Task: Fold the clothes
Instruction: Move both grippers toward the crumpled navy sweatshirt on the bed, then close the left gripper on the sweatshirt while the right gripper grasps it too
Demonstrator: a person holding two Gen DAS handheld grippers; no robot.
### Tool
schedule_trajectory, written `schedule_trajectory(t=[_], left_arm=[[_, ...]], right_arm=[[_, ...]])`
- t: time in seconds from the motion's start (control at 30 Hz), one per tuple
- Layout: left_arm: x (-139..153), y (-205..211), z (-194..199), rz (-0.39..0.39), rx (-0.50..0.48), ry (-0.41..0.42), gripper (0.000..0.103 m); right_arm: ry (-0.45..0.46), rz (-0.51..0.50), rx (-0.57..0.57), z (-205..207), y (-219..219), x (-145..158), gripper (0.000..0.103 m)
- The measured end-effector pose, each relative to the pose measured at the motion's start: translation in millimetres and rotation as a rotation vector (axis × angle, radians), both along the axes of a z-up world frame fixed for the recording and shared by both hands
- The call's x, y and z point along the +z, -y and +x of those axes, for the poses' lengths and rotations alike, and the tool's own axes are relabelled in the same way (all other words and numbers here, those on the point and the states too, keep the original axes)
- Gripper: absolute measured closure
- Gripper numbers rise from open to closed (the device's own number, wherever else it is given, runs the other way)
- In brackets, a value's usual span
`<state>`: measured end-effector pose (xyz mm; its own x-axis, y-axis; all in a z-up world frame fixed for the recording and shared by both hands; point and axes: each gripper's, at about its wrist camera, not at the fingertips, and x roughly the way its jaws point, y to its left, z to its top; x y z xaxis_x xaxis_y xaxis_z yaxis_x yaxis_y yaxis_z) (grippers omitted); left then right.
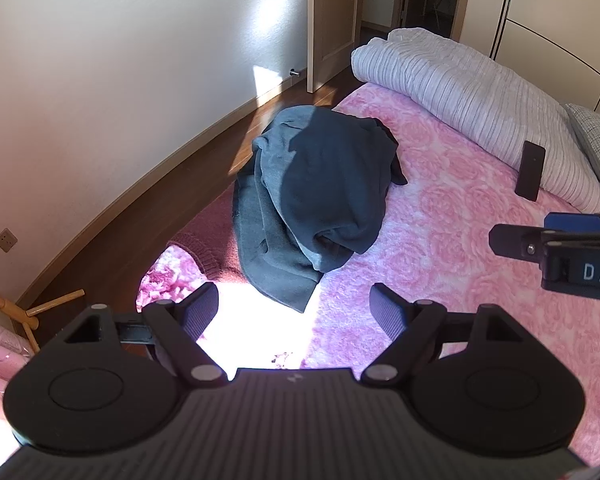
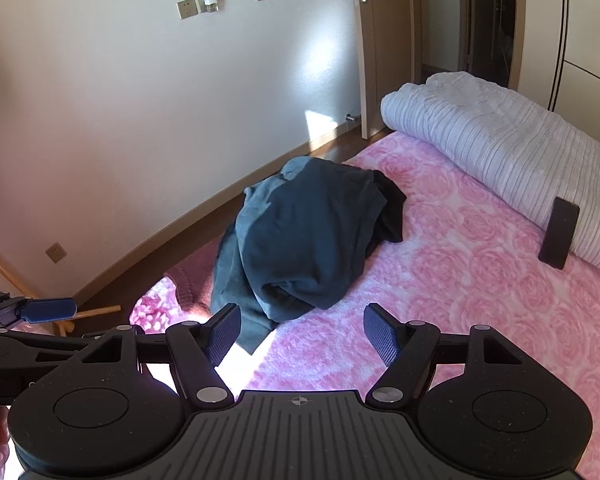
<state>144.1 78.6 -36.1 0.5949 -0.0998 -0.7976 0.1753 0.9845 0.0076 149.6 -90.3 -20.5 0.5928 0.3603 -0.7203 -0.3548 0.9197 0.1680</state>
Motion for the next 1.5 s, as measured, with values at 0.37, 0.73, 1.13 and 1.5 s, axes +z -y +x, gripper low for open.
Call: schedule_trajectory(t=[0.37, 0.73, 1.13, 1.5], left_arm=[[-4, 17, 2, 0.009, -0.009, -0.006, 0.023], [-8, 34, 4, 0.004, -0.009, -0.019, 0.023], [-10, 49, 8, -0.039, 0.042, -0.050, 0.023], [-12, 55, 7, -0.078, 0.127, -0.054, 0.023]], right_arm=[[-0.056, 0.037, -0.022, 12, 18, -4, 0.032], [-0.068, 0.020, -0.052, 21, 31, -5, 0.032], [-0.077, 0.025, -0.042, 32, 46, -6, 0.032], [-0.074, 0.034, 0.009, 39, 61, -10, 0.032]])
